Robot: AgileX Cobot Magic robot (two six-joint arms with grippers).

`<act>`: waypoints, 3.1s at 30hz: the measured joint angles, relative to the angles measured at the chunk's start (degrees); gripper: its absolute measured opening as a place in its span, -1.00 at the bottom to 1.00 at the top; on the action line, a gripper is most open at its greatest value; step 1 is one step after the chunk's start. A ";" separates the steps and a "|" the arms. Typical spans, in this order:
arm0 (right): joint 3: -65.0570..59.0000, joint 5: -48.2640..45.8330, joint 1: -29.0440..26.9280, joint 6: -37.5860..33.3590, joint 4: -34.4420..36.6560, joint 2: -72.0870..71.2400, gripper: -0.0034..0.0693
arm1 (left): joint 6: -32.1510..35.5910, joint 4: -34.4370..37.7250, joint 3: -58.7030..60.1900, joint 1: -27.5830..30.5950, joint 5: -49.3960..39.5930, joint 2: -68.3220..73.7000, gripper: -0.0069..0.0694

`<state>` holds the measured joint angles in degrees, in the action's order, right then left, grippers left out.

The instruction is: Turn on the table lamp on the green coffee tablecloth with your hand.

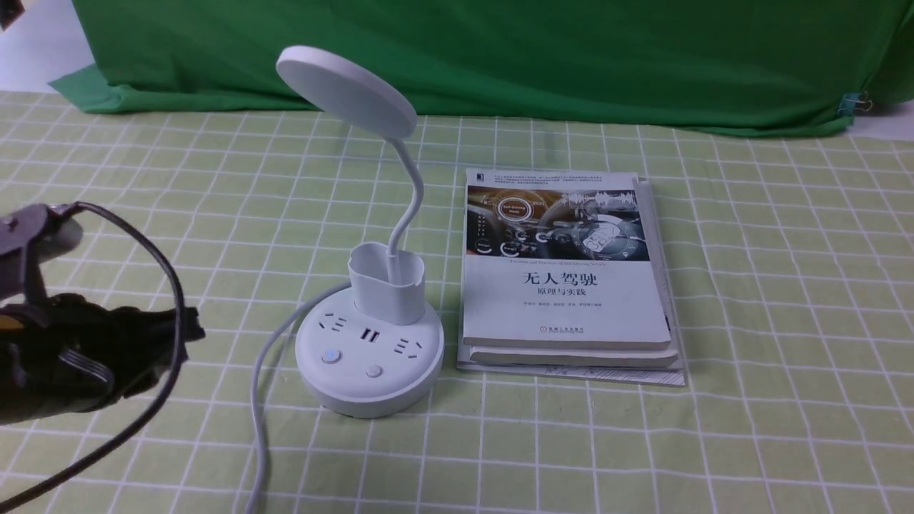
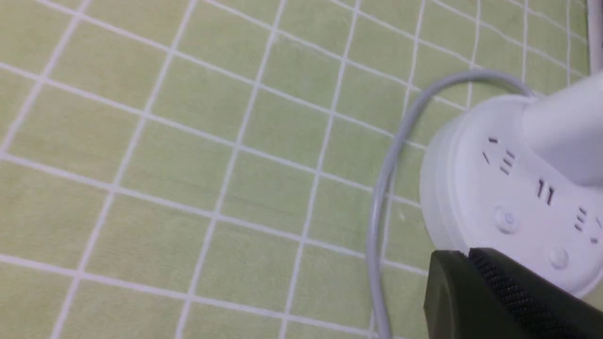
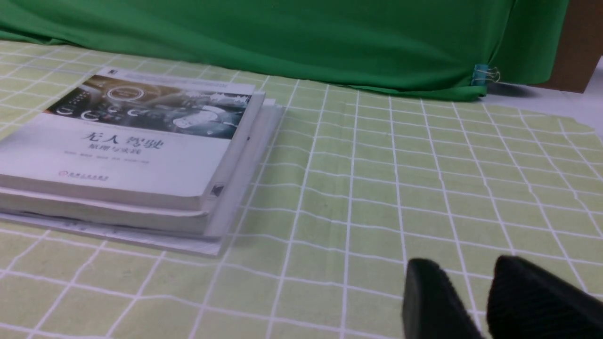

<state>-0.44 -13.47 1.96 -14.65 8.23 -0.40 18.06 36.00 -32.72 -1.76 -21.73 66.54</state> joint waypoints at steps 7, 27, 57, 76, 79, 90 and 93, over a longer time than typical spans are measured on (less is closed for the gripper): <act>0.00 0.00 0.00 0.00 0.00 0.00 -0.23 | 13.86 3.74 -12.77 -1.53 -17.79 8.97 -0.75; 0.00 0.00 0.00 0.00 0.00 0.00 -0.23 | -8.97 -35.39 -38.31 -25.81 -26.22 33.64 -0.72; 0.00 0.00 0.00 0.00 0.00 0.00 -0.23 | -15.11 -40.02 -38.89 -29.63 -24.76 36.34 -0.78; 0.00 0.00 0.00 0.00 0.00 0.00 -0.23 | -16.62 -40.02 -32.79 -28.94 -16.81 37.66 -0.78; 0.00 0.00 0.00 0.00 0.00 0.00 -0.23 | -16.71 -39.47 -32.42 -28.49 -16.36 36.81 -0.78; 0.00 0.00 0.00 0.00 0.00 0.00 -0.23 | -17.08 -40.96 -32.09 -27.91 -23.79 17.10 -0.78; 0.00 0.00 0.00 0.00 0.00 0.00 -0.23 | -18.71 -40.96 -28.98 -27.91 -25.26 5.69 -0.78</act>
<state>-0.44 -13.47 1.96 -14.65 8.23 -0.40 -0.64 -4.96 -61.69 -29.66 -46.99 72.24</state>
